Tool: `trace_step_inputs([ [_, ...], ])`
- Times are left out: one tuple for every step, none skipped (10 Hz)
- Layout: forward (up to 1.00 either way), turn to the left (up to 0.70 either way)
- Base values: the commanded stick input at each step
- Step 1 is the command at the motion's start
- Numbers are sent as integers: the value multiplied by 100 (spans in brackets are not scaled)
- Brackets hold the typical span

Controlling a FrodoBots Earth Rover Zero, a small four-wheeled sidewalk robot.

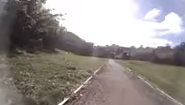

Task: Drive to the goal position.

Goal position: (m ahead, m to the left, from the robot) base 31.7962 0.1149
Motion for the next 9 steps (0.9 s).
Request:
trace_step_inputs([
  [0,0],
  [0,0],
  [0,0],
  [0,0],
  [8,-66],
  [36,-52],
  [64,-38],
  [70,-35],
  [70,-35],
])
